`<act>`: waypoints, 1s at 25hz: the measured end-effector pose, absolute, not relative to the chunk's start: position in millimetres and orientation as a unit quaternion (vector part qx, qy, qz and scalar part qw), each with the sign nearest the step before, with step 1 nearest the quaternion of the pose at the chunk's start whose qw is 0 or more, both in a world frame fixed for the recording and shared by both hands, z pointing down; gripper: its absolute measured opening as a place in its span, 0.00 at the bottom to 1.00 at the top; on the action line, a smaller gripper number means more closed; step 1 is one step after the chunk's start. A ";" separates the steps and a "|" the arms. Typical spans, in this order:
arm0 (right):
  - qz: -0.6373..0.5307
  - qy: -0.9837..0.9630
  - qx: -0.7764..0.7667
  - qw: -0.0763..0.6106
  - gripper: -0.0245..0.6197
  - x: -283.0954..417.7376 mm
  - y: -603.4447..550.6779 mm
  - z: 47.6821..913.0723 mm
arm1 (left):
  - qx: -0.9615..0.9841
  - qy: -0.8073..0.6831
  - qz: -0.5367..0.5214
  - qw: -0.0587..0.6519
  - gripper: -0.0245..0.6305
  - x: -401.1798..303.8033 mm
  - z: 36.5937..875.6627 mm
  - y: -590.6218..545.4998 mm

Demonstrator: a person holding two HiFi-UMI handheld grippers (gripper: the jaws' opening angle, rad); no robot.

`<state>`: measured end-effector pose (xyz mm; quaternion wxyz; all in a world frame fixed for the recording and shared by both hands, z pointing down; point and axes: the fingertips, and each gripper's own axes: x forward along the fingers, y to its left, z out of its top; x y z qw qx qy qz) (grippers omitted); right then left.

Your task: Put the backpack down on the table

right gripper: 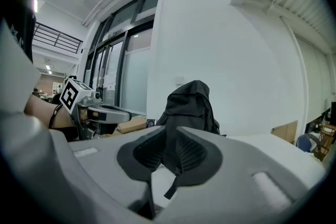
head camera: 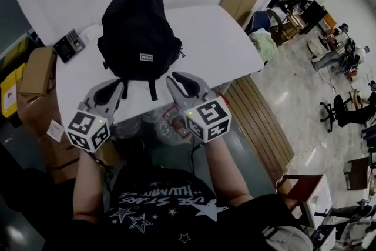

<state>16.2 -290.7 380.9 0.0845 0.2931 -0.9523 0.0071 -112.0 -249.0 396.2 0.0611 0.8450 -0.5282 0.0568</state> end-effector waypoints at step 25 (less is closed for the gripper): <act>0.022 -0.941 0.322 0.104 0.04 0.8 -218.4 387.3 | 0.857 -0.510 0.056 0.052 0.05 -132.3 396.5 -168.7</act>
